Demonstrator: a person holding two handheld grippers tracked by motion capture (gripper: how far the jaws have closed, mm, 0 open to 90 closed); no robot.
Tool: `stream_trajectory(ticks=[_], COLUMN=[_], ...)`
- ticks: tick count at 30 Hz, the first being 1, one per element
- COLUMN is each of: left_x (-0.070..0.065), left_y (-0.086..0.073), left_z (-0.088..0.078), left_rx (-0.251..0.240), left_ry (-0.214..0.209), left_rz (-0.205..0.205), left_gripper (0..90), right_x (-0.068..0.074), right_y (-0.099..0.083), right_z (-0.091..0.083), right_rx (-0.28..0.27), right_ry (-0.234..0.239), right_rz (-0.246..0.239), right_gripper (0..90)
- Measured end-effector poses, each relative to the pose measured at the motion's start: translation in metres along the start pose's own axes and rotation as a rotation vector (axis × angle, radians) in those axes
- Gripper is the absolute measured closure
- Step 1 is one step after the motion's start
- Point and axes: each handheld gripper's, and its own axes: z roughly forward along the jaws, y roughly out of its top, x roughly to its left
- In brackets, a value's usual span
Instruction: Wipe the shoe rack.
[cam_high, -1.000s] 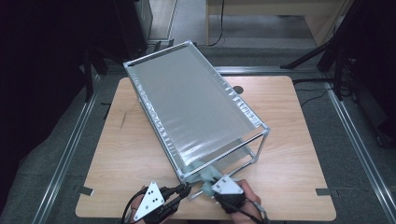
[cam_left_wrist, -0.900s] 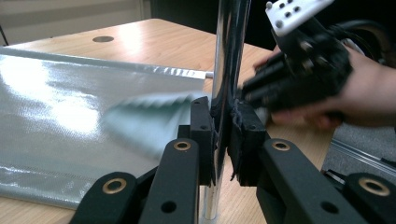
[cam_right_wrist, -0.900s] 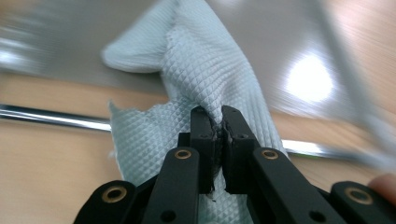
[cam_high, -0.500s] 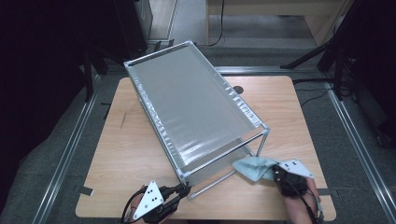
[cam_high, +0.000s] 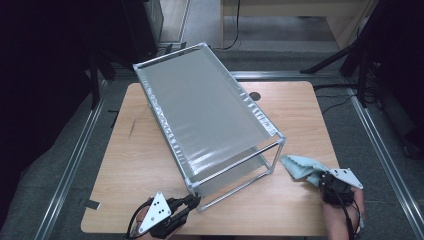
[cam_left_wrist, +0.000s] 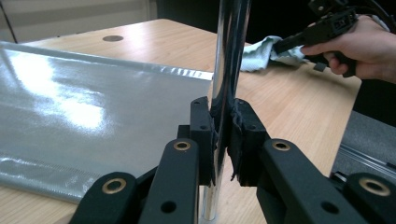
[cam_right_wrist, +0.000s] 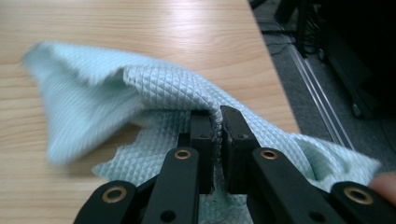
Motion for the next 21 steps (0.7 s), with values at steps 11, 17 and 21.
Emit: stream_trajectory(ticks=[11,17,21], left_x=[0.002,0.002,0.001], left_y=[0.000,0.000,0.000], left_z=[-0.001,-0.001,0.000], left_rx=[0.001,-0.001,-0.004], left_ry=[0.006,0.006,0.013], left_rz=[0.002,-0.006,-0.010], left_gripper=[81.4,81.4,81.3], right_x=[0.023,0.053,0.075], right_y=[0.010,0.024,0.027], right_z=[-0.022,-0.047,-0.039], right_rx=[-0.056,-0.201,-0.191], right_ry=[0.276,0.384,0.442], right_rz=[-0.102,-0.135,-0.152], right_gripper=[34.7,46.4,54.8])
